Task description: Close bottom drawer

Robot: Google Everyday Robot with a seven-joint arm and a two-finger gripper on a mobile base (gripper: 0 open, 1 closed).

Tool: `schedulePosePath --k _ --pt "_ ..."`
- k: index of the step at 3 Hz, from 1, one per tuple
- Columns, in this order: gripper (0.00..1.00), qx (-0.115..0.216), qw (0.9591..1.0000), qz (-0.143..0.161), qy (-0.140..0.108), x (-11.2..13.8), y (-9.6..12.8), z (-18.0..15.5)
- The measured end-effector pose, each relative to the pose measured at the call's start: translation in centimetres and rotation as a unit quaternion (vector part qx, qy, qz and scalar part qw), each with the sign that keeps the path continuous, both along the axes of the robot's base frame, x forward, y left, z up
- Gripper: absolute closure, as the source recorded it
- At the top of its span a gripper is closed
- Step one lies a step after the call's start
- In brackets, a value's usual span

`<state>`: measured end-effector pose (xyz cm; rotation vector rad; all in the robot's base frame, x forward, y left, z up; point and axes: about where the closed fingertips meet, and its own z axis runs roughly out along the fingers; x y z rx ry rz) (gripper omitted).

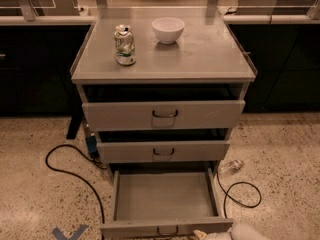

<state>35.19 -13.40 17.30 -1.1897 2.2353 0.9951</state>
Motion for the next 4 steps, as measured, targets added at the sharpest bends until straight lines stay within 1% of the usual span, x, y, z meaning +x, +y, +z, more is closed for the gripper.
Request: schedulePosePath --k 1,2,3,4 --pt "0.0 0.007 0.9985 -0.029 -0.047 3.6 -0.3 0.4" --pt "0.0 -0.003 0.9965 -0.051 -0.065 6.5 -0.4 0.1" --pt "0.0 -0.025 0.9957 -0.065 -0.062 9.8 0.3 -1.2" --pt "0.0 -0.028 0.9969 -0.056 -0.048 14.0 2.9 -2.2"
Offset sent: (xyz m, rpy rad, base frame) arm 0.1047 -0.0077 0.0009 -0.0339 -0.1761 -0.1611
